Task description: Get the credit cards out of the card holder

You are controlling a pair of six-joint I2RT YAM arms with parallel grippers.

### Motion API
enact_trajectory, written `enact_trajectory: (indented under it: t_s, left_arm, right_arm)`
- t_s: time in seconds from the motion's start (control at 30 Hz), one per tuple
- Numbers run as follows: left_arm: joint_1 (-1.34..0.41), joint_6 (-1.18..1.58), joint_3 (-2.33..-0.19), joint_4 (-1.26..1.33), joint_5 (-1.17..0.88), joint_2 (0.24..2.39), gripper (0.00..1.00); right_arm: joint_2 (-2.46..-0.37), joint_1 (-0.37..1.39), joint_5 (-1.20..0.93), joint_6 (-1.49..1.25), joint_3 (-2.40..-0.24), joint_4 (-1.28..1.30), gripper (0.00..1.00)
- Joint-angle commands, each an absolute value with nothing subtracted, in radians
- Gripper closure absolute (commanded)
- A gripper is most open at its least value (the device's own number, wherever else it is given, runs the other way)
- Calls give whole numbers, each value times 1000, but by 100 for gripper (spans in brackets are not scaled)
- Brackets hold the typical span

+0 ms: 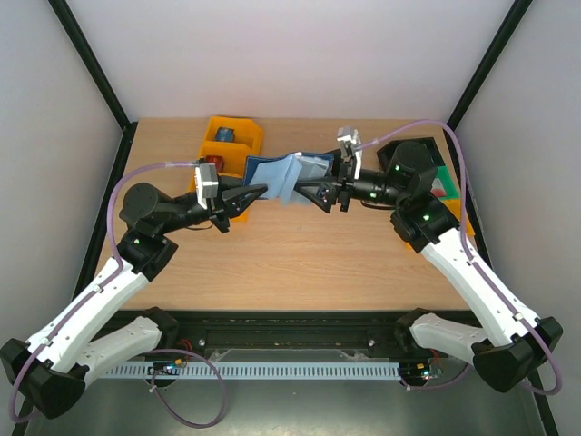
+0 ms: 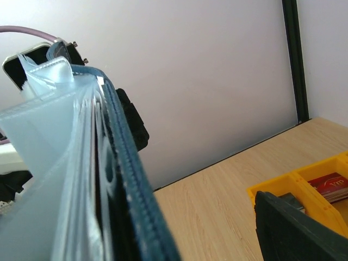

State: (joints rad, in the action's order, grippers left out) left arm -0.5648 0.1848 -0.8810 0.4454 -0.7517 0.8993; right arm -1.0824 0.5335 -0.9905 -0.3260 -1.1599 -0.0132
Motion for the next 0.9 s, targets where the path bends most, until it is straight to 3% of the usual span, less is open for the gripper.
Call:
enact_trajectory:
  t_s: [0.0, 0.17, 0.67, 0.87]
  left_arm:
    - [-568, 176, -877, 515, -755, 896, 98]
    - [-565, 177, -873, 534, -740, 890, 98]
    - [-565, 163, -858, 540, -752, 872, 98]
    - [-566, 164, -857, 540, -755, 872, 98]
  right_arm:
    - [-1081, 552, -992, -299, -1189, -33, 19]
    - [-991, 530, -1024, -61, -1176, 130, 13]
    - [-999, 416, -973, 64, -1179, 445, 13]
    - [-1000, 416, -984, -4, -1170, 381, 13]
